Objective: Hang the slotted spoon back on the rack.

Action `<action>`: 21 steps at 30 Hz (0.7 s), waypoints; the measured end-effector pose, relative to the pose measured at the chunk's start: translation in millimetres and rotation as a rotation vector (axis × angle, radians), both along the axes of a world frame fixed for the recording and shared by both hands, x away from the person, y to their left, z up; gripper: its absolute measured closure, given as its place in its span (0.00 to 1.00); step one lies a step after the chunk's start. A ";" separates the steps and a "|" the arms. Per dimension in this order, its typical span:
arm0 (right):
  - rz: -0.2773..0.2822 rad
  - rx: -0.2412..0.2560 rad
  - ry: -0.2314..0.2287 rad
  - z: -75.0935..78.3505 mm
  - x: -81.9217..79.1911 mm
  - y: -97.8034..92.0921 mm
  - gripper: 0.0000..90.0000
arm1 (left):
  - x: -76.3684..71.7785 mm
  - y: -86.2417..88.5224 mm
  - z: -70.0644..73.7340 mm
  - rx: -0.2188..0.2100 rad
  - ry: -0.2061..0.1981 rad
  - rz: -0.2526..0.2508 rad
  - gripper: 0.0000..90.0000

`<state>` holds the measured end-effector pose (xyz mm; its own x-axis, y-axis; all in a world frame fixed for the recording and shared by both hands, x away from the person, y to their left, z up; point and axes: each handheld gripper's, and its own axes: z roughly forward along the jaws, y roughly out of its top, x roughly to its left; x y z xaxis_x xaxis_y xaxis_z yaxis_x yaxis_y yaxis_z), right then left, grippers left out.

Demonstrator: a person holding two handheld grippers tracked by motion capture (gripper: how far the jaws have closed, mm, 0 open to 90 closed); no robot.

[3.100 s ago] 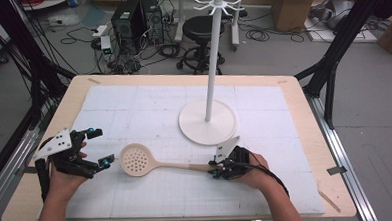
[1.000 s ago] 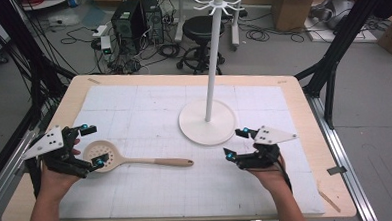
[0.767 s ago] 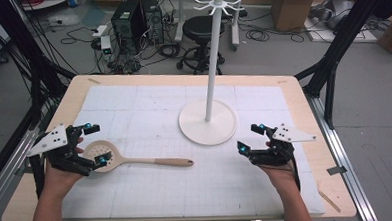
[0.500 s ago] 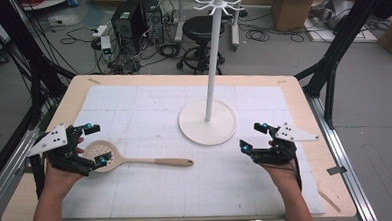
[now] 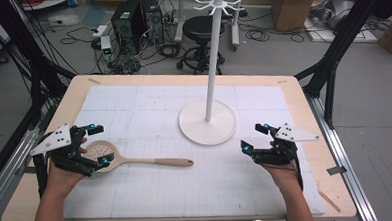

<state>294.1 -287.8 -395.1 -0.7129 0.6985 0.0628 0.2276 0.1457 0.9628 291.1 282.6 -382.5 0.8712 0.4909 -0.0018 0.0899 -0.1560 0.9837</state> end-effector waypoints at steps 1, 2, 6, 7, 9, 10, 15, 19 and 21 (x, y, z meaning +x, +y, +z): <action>0.000 -0.003 -0.001 -0.2 0.0 -0.2 0.17 | -0.1 -0.9 0.4 0.001 0.001 -0.003 0.02; -0.001 -0.003 0.004 -0.4 -0.3 -0.4 0.17 | 0.0 -1.7 0.8 0.003 0.001 -0.007 0.02; -0.006 -0.005 0.003 -0.6 0.1 -1.4 0.17 | -0.2 -6.9 1.2 0.018 0.012 -0.017 0.02; -0.008 -0.005 0.003 -0.4 -0.1 -1.9 0.17 | -0.2 -8.2 1.4 0.022 0.013 -0.020 0.02; -0.007 -0.004 0.006 -0.6 -0.2 -2.2 0.17 | -0.6 -13.5 2.3 0.049 0.018 -0.028 0.02; -0.010 -0.011 0.001 -0.9 0.3 -2.0 0.17 | -0.7 -15.5 2.7 0.061 0.020 -0.032 0.02; -0.004 -0.028 0.009 -2.9 3.8 0.8 0.17 | 0.6 -25.2 7.8 0.075 0.037 -0.076 0.02; -0.006 -0.024 0.009 -3.2 4.9 -0.2 0.17 | 4.6 -33.7 11.3 0.108 0.047 -0.070 0.02; -0.007 -0.021 0.013 -3.3 4.9 -0.6 0.17 | 6.4 -42.2 14.9 0.148 0.051 -0.072 0.02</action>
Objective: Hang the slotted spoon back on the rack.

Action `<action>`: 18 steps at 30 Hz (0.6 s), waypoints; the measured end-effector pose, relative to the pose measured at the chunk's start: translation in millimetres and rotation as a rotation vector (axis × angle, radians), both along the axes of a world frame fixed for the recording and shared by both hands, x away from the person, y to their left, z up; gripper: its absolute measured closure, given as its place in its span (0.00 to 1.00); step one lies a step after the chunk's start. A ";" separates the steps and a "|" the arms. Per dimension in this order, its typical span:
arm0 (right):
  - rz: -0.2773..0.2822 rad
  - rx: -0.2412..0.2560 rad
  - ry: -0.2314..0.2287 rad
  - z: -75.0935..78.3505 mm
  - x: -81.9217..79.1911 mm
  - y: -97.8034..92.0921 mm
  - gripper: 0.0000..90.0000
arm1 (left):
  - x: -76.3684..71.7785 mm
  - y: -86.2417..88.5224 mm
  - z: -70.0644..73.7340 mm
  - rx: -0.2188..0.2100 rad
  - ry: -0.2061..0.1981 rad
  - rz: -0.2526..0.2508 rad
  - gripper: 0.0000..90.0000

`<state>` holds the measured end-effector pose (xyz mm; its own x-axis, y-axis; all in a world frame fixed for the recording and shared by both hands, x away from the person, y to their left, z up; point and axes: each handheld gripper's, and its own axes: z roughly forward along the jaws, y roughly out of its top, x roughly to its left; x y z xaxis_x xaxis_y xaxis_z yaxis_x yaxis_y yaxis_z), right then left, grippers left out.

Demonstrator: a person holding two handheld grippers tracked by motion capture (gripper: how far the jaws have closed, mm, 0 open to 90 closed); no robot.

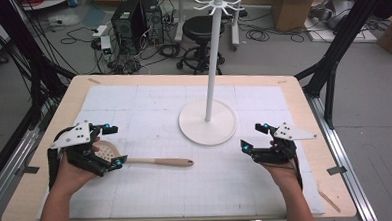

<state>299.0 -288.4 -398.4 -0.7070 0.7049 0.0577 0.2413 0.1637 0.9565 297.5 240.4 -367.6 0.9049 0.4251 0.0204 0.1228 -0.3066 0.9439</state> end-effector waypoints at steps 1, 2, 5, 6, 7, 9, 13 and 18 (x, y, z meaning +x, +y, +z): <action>0.000 0.003 -0.003 0.0 0.4 -0.3 0.17 | 0.4 -3.2 1.4 0.012 0.001 -0.006 0.02; 0.001 0.003 -0.005 0.0 0.5 -0.3 0.17 | 1.1 -7.7 3.1 0.024 0.002 -0.012 0.02; 0.005 0.003 0.002 0.0 0.0 -0.1 0.17 | 5.6 -21.9 7.5 0.077 0.011 -0.038 0.02; 0.005 0.003 0.002 0.0 0.0 -0.2 0.17 | 7.1 -25.2 8.2 0.095 0.013 -0.041 0.02; 0.005 0.003 0.002 0.0 0.0 -0.3 0.17 | 8.8 -29.6 8.6 0.110 0.020 -0.043 0.02; 0.005 0.005 -0.002 -0.1 0.9 -0.7 0.17 | 12.9 -37.2 9.4 0.154 0.024 -0.055 0.02; 0.006 0.004 0.003 -1.0 2.8 0.5 0.17 | 17.4 -50.2 9.0 0.219 0.039 -0.074 0.02; 0.006 -0.006 0.006 -1.5 2.6 1.3 0.17 | 24.4 -62.2 4.0 0.289 0.076 -0.101 0.02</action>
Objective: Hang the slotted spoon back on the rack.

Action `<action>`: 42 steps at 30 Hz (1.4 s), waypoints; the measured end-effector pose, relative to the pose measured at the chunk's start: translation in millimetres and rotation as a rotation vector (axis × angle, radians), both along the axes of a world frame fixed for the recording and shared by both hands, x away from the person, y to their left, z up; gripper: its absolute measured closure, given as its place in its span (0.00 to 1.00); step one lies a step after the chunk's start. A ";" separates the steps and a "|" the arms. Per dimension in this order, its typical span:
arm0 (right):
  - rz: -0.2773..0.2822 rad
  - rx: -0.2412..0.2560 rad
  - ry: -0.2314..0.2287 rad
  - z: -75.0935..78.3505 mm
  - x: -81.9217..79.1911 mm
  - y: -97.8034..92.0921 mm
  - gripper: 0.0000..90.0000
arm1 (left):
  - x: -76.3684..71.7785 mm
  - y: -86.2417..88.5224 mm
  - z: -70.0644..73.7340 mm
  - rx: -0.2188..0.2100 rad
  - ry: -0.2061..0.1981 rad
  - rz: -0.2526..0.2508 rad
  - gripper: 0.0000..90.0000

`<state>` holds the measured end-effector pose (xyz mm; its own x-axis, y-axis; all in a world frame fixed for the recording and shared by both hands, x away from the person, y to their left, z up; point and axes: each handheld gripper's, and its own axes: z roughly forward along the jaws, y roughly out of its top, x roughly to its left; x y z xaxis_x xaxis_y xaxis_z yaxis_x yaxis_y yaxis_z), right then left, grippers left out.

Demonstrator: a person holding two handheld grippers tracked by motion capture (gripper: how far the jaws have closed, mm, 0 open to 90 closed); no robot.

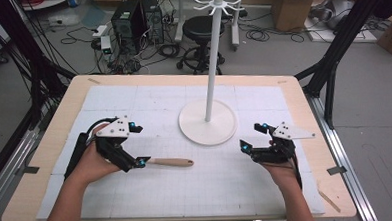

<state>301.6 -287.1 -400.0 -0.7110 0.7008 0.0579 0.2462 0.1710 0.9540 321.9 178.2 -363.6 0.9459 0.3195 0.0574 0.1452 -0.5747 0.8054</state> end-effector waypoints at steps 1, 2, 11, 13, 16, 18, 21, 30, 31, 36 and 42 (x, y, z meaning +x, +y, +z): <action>-0.001 0.002 0.001 0.1 -0.1 -0.1 0.17 | 1.6 -2.5 -1.7 0.024 0.009 0.001 0.02; -0.002 0.001 -0.001 0.0 0.3 -0.3 0.17 | 3.4 -4.9 -3.3 0.052 0.010 0.001 0.02; -0.002 -0.011 0.008 -2.0 2.1 1.5 0.17 | 13.0 -29.1 -17.3 0.221 0.058 -0.040 0.02; 0.000 -0.015 0.008 -2.3 2.2 1.7 0.17 | 16.3 -32.7 -22.0 0.248 0.069 -0.049 0.02; -0.001 -0.020 0.012 -3.0 3.0 2.8 0.17 | 20.3 -37.0 -30.0 0.299 0.089 -0.048 0.02; 0.004 -0.024 0.014 -3.2 3.2 3.4 0.17 | 22.2 -39.2 -34.5 0.318 0.101 -0.057 0.05; 0.003 -0.027 0.012 -3.2 3.0 3.8 0.17 | 24.0 -42.6 -39.4 0.341 0.122 -0.078 0.16; 0.010 -0.033 0.012 -3.6 2.7 4.6 0.17 | 25.5 -49.0 -50.2 0.434 0.162 -0.109 0.37; 0.009 -0.033 0.011 -3.7 2.8 4.7 0.17 | 25.6 -50.1 -51.2 0.440 0.166 -0.112 0.39; 0.009 -0.033 0.014 -3.7 2.2 4.7 0.17 | 27.2 -56.3 -55.0 0.502 0.184 -0.120 0.54; 0.013 -0.041 0.011 -4.6 3.6 5.4 0.17 | 28.5 -61.2 -53.2 0.537 0.196 -0.126 0.59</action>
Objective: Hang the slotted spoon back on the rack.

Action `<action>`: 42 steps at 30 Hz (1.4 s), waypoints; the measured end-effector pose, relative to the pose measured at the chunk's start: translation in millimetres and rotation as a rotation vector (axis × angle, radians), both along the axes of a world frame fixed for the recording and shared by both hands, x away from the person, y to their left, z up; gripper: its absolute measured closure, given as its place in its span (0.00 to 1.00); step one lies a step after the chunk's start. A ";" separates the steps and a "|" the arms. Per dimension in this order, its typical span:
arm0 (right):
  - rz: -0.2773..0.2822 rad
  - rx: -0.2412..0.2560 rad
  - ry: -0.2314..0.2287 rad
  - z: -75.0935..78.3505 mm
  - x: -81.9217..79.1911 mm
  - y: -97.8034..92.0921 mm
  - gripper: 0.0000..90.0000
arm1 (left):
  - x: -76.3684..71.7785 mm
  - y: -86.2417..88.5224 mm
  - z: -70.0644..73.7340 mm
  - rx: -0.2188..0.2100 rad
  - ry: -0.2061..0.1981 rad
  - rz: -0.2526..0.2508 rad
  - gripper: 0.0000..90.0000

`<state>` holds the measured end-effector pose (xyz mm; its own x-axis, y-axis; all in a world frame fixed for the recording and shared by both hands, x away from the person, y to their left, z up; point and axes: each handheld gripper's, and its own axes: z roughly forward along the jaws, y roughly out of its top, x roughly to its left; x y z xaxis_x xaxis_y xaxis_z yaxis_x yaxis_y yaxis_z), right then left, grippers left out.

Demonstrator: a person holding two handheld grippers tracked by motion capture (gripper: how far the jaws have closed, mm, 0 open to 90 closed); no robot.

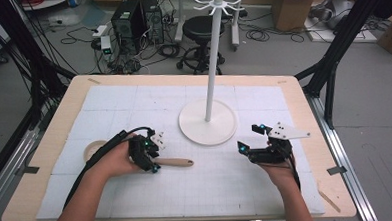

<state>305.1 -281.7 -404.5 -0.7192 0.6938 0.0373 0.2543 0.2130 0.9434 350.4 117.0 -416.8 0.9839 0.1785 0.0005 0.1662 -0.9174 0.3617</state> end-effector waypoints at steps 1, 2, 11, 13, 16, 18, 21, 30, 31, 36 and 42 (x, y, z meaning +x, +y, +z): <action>-0.002 0.000 0.001 0.0 -0.1 0.0 0.17 | 1.2 -0.7 0.2 0.006 0.003 -0.007 0.59; -0.002 -0.001 0.005 0.2 -0.6 0.1 0.17 | 1.6 -0.8 -0.2 0.003 0.009 -0.003 0.59; -0.004 0.003 0.002 -0.1 -1.3 -1.0 0.18 | 6.7 2.7 0.0 -0.010 0.016 -0.007 0.68; -0.003 0.000 0.004 -0.2 -1.3 -0.3 0.18 | 6.5 2.1 0.1 -0.007 0.009 -0.015 0.69; -0.002 -0.008 0.006 -0.6 -1.5 0.3 0.18 | 5.0 0.9 0.3 0.003 0.004 -0.007 0.70; -0.004 -0.006 0.004 -0.2 -2.2 0.0 0.18 | 4.0 -0.5 0.7 0.009 0.001 -0.013 0.71; -0.008 -0.007 0.003 -0.2 -2.0 -0.1 0.18 | 2.7 -2.7 1.7 0.027 -0.003 -0.028 0.77; -0.009 -0.006 0.003 -0.7 -2.1 -0.7 0.18 | -1.8 -5.0 2.7 0.041 -0.017 -0.046 0.83; -0.009 -0.005 0.004 -0.8 -2.2 -1.1 0.18 | -2.6 -4.9 2.7 0.040 -0.015 -0.041 0.83; -0.013 0.000 0.011 -1.6 -1.1 -2.1 0.18 | -5.3 -4.2 5.9 0.037 -0.040 -0.043 0.83; -0.015 -0.003 0.012 -2.3 -1.6 -2.2 0.18 | -6.4 9.0 26.0 -0.064 -0.059 -0.004 0.83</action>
<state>303.6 -283.9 -406.8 -0.7083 0.7045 0.0441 0.2690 0.2117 0.9396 344.0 126.1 -390.8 0.9833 0.1756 0.0471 0.1390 -0.8929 0.4283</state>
